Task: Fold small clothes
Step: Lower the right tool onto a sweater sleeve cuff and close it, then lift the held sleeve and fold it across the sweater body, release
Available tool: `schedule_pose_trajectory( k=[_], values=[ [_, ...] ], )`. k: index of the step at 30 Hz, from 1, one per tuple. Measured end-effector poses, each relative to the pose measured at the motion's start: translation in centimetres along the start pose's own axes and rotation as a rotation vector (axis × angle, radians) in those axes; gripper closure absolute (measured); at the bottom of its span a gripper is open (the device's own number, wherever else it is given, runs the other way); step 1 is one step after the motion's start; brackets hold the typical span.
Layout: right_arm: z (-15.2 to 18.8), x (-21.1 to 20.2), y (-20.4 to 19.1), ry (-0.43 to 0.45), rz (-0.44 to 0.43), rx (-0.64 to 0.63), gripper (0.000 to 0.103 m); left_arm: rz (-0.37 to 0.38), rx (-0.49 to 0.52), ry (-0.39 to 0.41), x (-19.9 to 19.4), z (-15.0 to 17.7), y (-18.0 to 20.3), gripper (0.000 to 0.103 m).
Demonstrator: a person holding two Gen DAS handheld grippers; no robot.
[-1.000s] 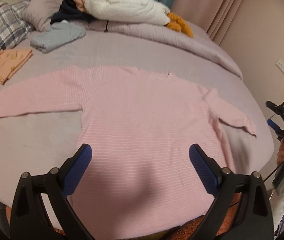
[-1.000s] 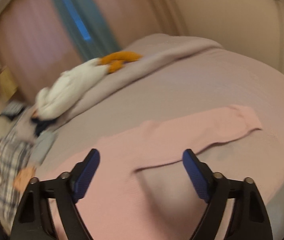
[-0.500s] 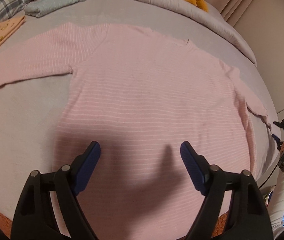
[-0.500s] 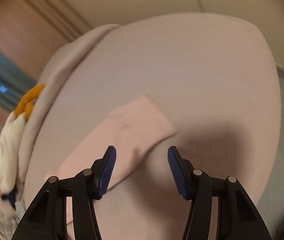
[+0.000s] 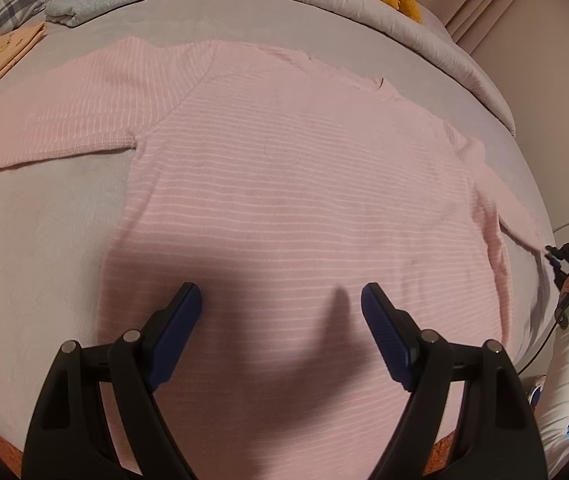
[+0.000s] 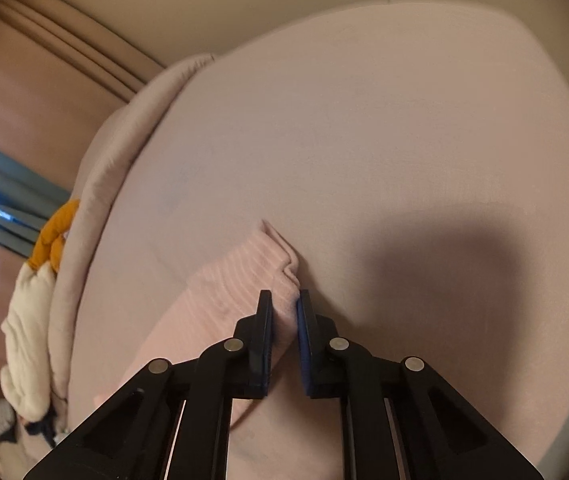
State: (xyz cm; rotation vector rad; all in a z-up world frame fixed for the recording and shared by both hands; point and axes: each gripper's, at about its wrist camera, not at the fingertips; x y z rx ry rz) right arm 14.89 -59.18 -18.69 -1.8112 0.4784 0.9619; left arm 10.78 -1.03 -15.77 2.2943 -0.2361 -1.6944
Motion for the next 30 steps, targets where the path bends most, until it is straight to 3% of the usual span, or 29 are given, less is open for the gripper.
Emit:
schedule_pose_trajectory(
  k=[2,5,9,10,17,20,24,28,30],
  values=[
    [-0.8,-1.0,-0.5,0.045,0.035,-0.015,0.091,-0.003,-0.004,0.015,-0.3,0.0,-0.2,0.021],
    [-1.5,-0.7,-1.0,0.043,0.050,-0.010,0.091,0.003,-0.021,0.028,-0.7,0.0,-0.7,0.022],
    [-1.1,-3.1,-4.9,0.141,0.081,-0.156,0.091,-0.001,-0.027,0.048,-1.9,0.0,-1.4,0.022],
    [-1.0,-3.9,-5.3,0.159,0.069,-0.189,0.091,-0.003,-0.029,0.062,-2.3,0.0,-1.7,0.022],
    [3.6,-9.5,-19.1,0.218,-0.117,-0.547,0.091,0.001,-0.082,0.140,-4.8,0.5,-3.8,0.022],
    [7.8,-10.0,-23.5,0.177,-0.197,-0.692,0.091,-0.002,-0.100,0.167,-5.7,0.5,-4.8,0.022],
    [13.4,-8.1,-27.7,0.036,-0.302,-0.821,0.091,-0.016,-0.120,0.197,-6.9,1.0,-5.9,0.021],
    [17.9,-5.3,-29.7,-0.062,-0.321,-0.908,0.091,-0.016,-0.137,0.221,-7.8,1.1,-6.6,0.021],
    [20.2,-2.9,-30.8,-0.152,-0.338,-0.941,0.091,-0.023,-0.146,0.229,-8.1,1.2,-6.8,0.022]
  ],
)
Point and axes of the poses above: each gripper's, at about its wrist camera, not at the fingertips, and x roughly the way its jaws point, y to its right, z to its underside, and after that the axes turned 9 degrees about -y, right-handed
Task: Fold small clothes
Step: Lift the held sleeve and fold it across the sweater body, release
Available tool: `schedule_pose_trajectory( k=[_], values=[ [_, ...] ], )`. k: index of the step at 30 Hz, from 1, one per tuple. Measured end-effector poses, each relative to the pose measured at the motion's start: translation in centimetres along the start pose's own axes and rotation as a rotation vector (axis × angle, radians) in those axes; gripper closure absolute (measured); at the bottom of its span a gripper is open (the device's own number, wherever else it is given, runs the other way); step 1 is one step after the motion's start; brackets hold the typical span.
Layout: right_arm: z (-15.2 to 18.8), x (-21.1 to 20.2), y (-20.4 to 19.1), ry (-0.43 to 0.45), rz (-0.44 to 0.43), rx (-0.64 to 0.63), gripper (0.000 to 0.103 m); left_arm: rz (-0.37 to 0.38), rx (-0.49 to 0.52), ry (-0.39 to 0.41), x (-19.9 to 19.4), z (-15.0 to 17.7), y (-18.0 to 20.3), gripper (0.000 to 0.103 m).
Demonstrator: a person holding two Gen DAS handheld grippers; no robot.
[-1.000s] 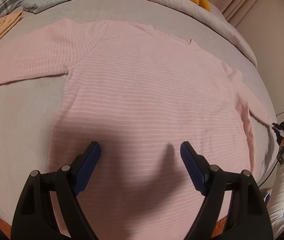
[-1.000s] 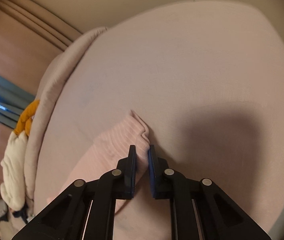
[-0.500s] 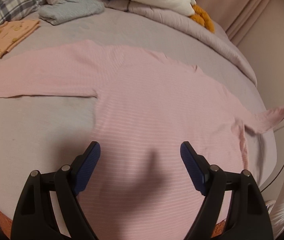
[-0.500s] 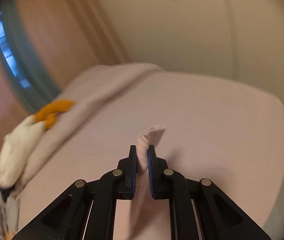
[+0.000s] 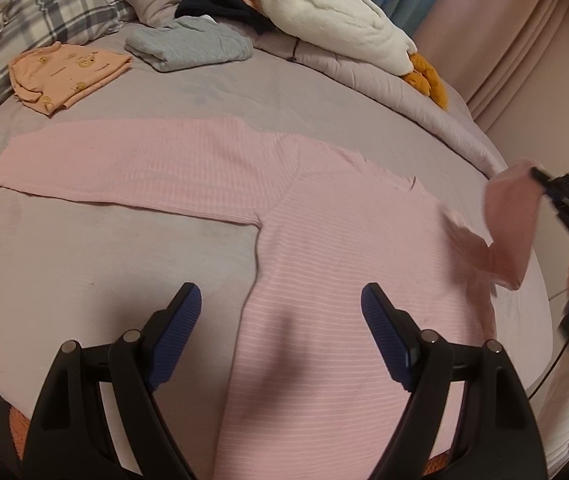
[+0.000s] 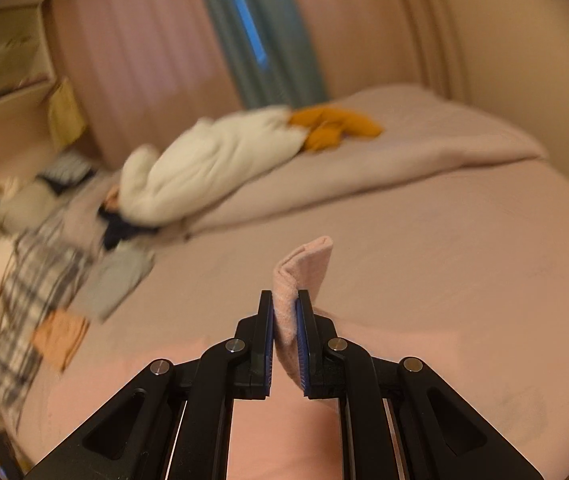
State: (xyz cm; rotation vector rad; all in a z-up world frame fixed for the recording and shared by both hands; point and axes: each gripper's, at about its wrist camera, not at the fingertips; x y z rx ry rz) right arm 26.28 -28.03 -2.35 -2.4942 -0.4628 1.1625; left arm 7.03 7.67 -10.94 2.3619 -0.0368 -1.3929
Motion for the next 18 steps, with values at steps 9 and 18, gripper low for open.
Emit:
schedule_pose_trajectory(
  k=[9,18],
  values=[
    [7.6,6.1,-4.1,-0.297,-0.049,-0.061,0.091,-0.039,0.024,0.023,-0.9,0.5,0.3,0.021],
    [9.0,5.5,-4.0,-0.402,-0.031,-0.080,0.078,-0.071,0.051,0.020,-0.5,0.7,0.3,0.021]
  ],
)
Point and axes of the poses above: each gripper's, at about its wrist camera, not at the fingertips, and x roughly the way its jaws point, y to its right, z to its underside, and after that the axes turned 9 degrees about -y, right-handed
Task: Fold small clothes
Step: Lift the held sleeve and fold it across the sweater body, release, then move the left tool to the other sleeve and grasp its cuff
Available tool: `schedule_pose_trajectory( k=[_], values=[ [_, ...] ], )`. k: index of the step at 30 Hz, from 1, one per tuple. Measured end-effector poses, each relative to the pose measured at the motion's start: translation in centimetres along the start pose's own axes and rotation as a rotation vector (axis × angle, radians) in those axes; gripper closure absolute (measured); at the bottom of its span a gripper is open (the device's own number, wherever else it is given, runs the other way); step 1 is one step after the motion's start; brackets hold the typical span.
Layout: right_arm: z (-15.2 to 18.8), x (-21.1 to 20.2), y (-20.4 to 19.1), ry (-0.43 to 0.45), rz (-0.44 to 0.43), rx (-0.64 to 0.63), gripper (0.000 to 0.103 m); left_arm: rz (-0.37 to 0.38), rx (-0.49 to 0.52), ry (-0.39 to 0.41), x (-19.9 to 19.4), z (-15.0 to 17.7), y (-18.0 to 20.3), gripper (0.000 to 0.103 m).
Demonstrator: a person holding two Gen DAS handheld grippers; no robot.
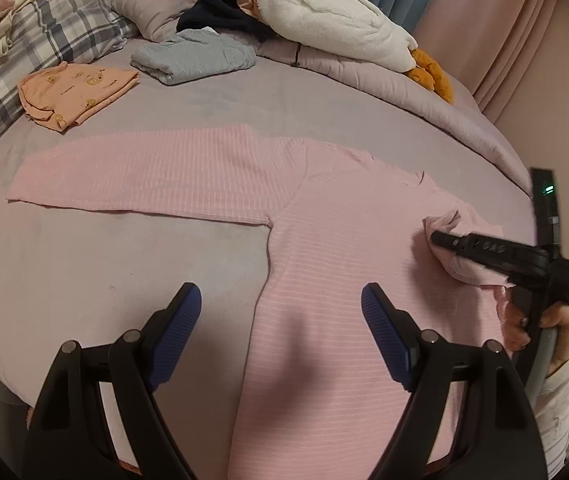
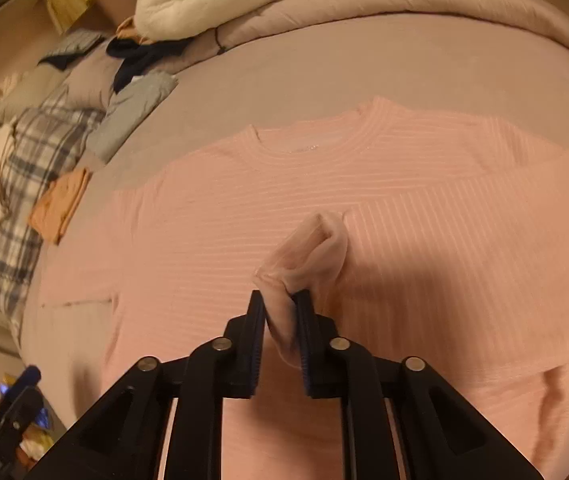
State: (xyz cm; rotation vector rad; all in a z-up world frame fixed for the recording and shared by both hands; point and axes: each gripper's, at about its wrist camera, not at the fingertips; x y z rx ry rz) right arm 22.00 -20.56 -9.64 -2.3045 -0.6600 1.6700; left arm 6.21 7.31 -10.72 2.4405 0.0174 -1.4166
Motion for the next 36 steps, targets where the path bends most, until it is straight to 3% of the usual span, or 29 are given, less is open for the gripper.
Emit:
schedule_pose_trajectory(
  k=[2,3,7,10,13,16,24,28,31,36],
  values=[
    [0.2,-1.5,-0.2,0.060,0.019,-0.023,0.052,-0.008,0.001,0.001,0.1,0.0,0.0,0.021],
    [0.2,-2.4,-0.2,0.088,0.025,-0.028,0.048,-0.010,0.001,0.000,0.2,-0.1,0.0,0.021],
    [0.7,-2.0,1.1,0.116,0.065,0.009,0.047,-0.008,0.004,-0.012,0.5,-0.1,0.3,0.021],
    [0.8,0.6,1.9,0.068,0.106,0.037,0.047,-0.010,0.012,-0.014,0.6,-0.2,0.5,0.021],
    [1.3,3.3,1.8,0.006,0.147,0.010,0.047,-0.013,0.020,-0.021,0.7,-0.1,0.7,0.021],
    [1.7,4.0,0.2,0.032,0.232,-0.050,0.047,-0.022,0.026,-0.027,0.9,-0.1,0.9,0.021],
    [1.7,5.0,-1.8,0.045,0.238,-0.091,0.042,-0.022,0.024,-0.033,1.1,-0.6,1.5,0.020],
    [1.7,3.2,-1.0,0.057,0.164,-0.091,0.042,-0.018,0.044,-0.043,1.4,-1.0,2.4,0.020],
    [2.2,-0.4,1.6,0.125,0.069,-0.016,0.042,0.006,0.058,-0.054,1.9,-1.5,3.4,0.020],
    [4.3,-5.3,7.5,0.207,0.134,0.118,0.041,0.070,0.093,-0.069,3.5,-2.7,5.9,0.020]
  ],
)
Point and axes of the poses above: each gripper's, at about its wrist camera, not at the fingertips, and x roughly the way its jaws point, y to its right, z to its underside, and after that the axes turned 9 degrees about -y, right-handed
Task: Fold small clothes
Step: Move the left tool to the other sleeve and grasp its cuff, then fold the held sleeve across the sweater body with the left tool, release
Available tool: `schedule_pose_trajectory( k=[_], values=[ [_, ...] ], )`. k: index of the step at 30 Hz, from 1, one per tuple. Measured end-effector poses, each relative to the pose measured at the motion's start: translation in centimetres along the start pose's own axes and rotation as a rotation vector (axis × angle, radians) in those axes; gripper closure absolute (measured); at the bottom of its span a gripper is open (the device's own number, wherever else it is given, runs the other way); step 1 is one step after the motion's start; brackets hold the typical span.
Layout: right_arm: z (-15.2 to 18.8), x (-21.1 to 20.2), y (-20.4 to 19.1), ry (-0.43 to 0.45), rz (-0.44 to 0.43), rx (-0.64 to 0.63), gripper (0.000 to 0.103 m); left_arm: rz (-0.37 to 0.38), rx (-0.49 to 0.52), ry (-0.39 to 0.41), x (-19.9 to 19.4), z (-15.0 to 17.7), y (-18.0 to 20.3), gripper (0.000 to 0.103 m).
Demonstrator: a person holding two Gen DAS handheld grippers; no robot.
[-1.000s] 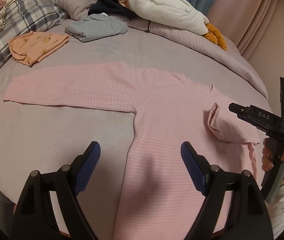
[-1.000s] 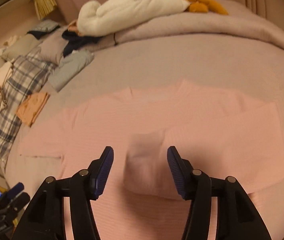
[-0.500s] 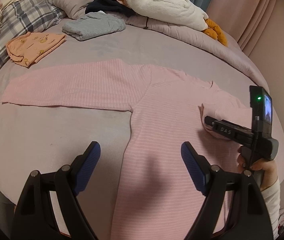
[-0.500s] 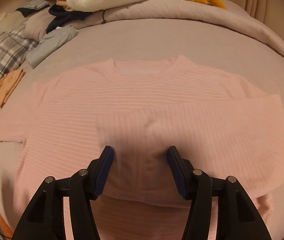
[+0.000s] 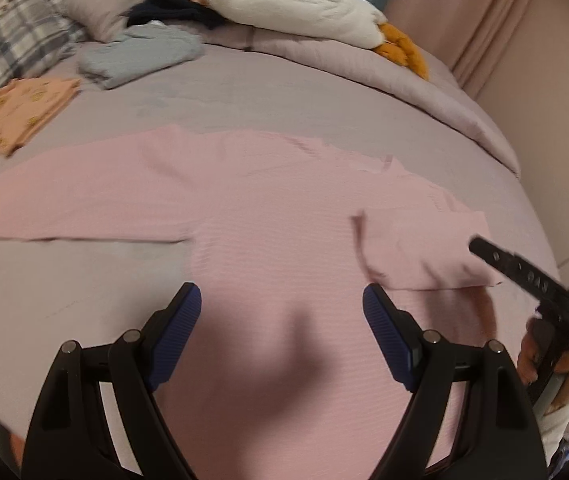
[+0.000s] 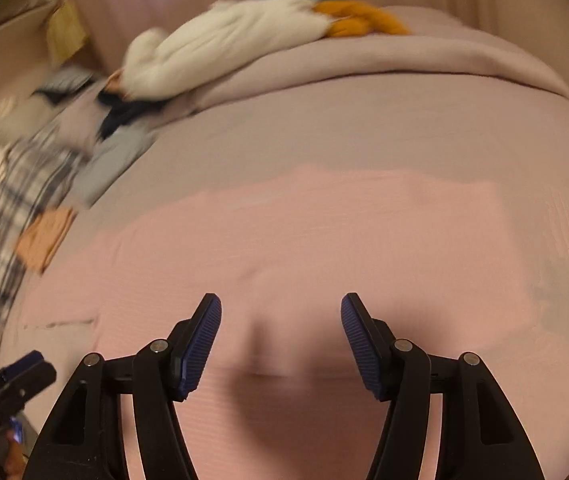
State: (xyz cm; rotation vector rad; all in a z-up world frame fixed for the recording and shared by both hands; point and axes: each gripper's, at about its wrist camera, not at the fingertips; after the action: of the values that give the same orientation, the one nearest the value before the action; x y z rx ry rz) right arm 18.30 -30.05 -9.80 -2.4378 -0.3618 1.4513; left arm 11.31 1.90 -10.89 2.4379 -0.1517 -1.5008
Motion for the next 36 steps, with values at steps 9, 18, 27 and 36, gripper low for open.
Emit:
schedule_pose_trajectory(
  k=[9,18,27,36],
  values=[
    [3.6,-1.0,7.6,-0.007,0.130,0.194,0.041,0.086,0.055,-0.073,5.5,-2.3,3.8,0.021],
    [4.7,-0.7,8.5,-0.030,0.114,0.249,0.041,0.163,-0.012,-0.139,10.0,-2.5,4.1,0.053],
    [5.1,-0.5,8.9,-0.045,0.071,0.286,0.041,0.191,-0.030,-0.159,10.9,-3.6,5.1,0.099],
    [5.1,-0.6,9.0,-0.052,0.079,0.292,0.041,0.301,0.002,-0.002,4.2,-7.2,6.9,0.100]
  ],
)
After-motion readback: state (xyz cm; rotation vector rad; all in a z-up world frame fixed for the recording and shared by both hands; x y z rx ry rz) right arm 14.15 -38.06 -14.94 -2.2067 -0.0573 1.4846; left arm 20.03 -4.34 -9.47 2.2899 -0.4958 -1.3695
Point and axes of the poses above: each gripper's, at about its wrist camera, not at the fingertips, and x roughly the way its jaws point, y to its right, z to its underside, and after that the axes turned 9 degrees about -y, right-handed
